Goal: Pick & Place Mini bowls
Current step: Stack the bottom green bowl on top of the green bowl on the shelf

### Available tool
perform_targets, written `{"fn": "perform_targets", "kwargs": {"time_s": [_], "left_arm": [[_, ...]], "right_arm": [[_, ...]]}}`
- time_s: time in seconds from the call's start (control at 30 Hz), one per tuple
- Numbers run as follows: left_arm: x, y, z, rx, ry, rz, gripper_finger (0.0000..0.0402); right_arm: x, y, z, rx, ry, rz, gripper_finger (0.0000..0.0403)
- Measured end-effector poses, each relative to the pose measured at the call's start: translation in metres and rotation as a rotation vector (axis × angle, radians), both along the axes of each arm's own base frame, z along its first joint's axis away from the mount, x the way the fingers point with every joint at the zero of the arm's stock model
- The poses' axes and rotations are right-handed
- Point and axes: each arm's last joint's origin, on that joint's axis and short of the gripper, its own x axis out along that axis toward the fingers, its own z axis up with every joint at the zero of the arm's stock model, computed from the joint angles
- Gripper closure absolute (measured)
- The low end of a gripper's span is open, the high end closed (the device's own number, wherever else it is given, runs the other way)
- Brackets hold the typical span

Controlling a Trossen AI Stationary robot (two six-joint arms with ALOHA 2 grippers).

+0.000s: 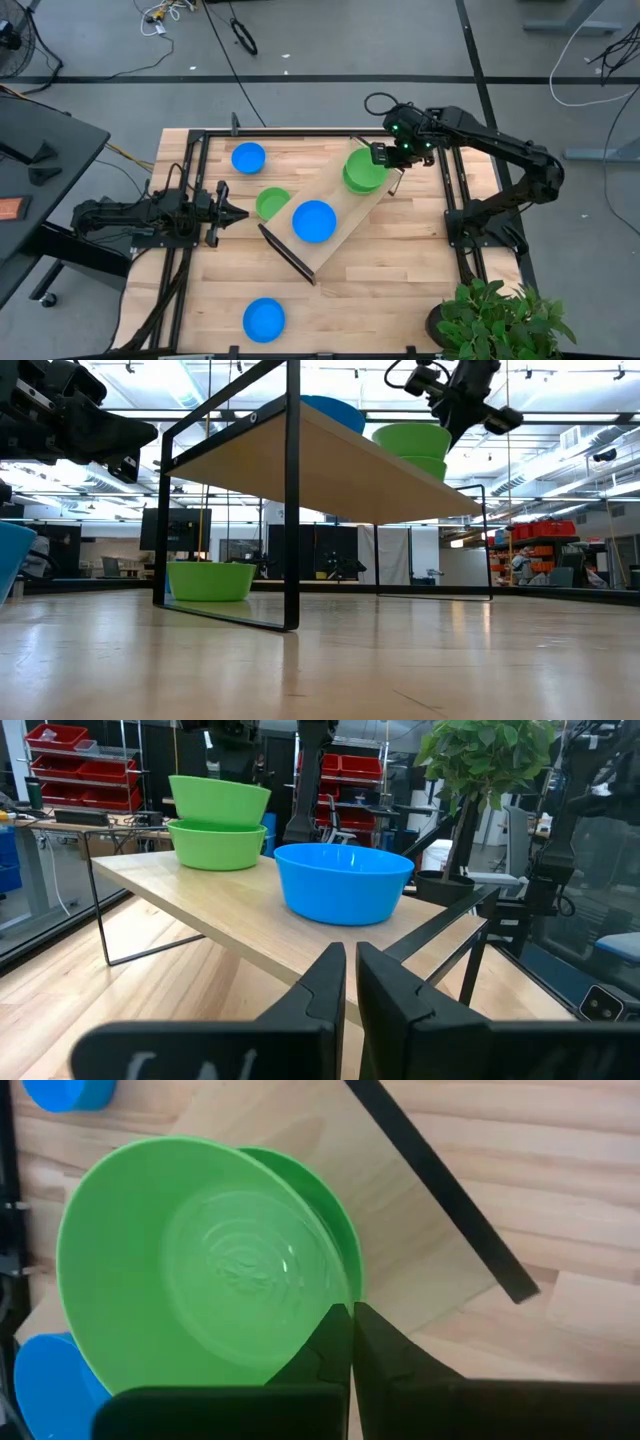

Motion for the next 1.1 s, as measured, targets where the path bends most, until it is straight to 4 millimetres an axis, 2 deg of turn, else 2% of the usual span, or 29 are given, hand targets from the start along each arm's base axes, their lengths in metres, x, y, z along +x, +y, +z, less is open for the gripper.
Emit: {"fn": "perform_targets", "kwargs": {"time_s": [0.67, 1.1], "left_arm": [[0.0, 0.0, 0.0, 0.0, 0.0, 0.0, 0.0369], [0.0, 0.0, 0.0, 0.0, 0.0, 0.0, 0.0369]], "right_arm": [[0.009, -0.004, -0.014, 0.0, 0.006, 0.014, 0.0403], [0.009, -0.004, -0.015, -0.001, 0.018, 0.02, 0.0403]]}}
